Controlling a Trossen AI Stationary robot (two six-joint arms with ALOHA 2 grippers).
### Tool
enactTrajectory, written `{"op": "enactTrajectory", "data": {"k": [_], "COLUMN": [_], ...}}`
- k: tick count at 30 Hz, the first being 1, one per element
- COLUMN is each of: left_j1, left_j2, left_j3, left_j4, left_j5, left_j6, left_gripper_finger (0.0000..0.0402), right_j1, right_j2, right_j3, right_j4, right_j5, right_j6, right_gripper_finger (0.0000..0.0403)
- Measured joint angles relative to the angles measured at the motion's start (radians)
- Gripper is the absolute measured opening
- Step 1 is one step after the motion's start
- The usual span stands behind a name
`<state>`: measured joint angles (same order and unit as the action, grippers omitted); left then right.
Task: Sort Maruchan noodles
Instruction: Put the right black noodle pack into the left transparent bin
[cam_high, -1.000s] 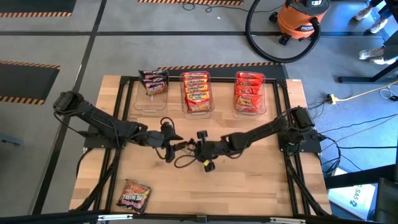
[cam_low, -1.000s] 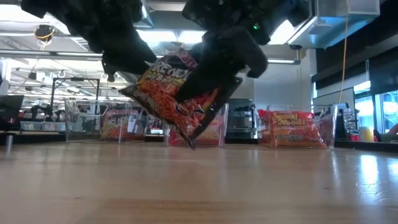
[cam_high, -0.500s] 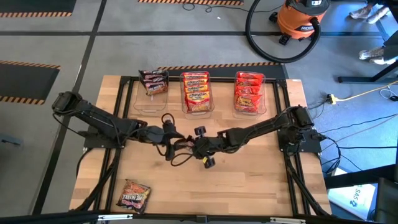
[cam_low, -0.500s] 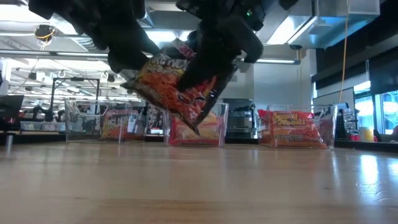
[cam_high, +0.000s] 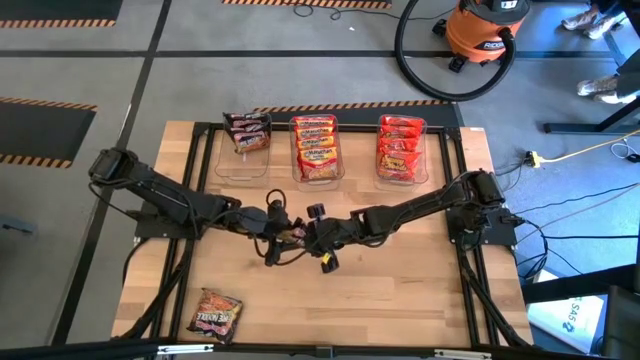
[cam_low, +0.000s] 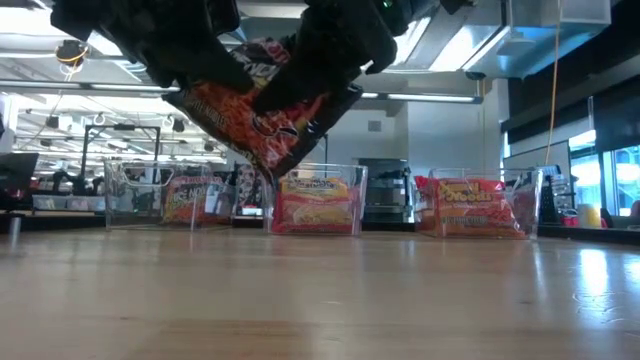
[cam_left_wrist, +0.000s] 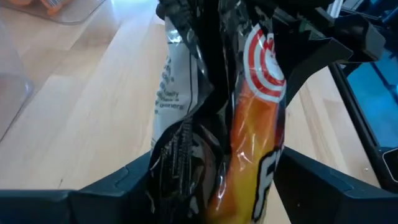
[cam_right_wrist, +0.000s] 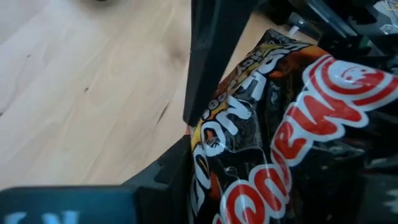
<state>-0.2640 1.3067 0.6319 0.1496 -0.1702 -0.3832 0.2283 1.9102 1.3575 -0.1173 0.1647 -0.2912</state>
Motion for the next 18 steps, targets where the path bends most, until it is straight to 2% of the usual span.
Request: {"op": "enactTrajectory", "data": {"k": [7,10,18], "left_j1": [-0.001,-0.001,0.0], "left_j2": [0.012,0.011,0.002], "left_j3": [0.0,0.0,0.003], "left_j4": [0.028,0.027,0.042], "left_j5": [0.0,0.003,-0.032], "left_j6": [0.002,0.001,0.018], "left_gripper_finger": [0.019,0.0161,0.014], "right_j1": [0.0,0.001,0.001], "right_j2": [0.0,0.0,-0.049], "right_j3": [0.0,0.0,0.0], "right_j4": [-0.002,0.001,-0.06], "right_j5": [0.001,0.008,0.02], "right_j6": [0.016,0.074,0.098], "right_gripper_finger": [0.0139,0.0152,0.0249]}}
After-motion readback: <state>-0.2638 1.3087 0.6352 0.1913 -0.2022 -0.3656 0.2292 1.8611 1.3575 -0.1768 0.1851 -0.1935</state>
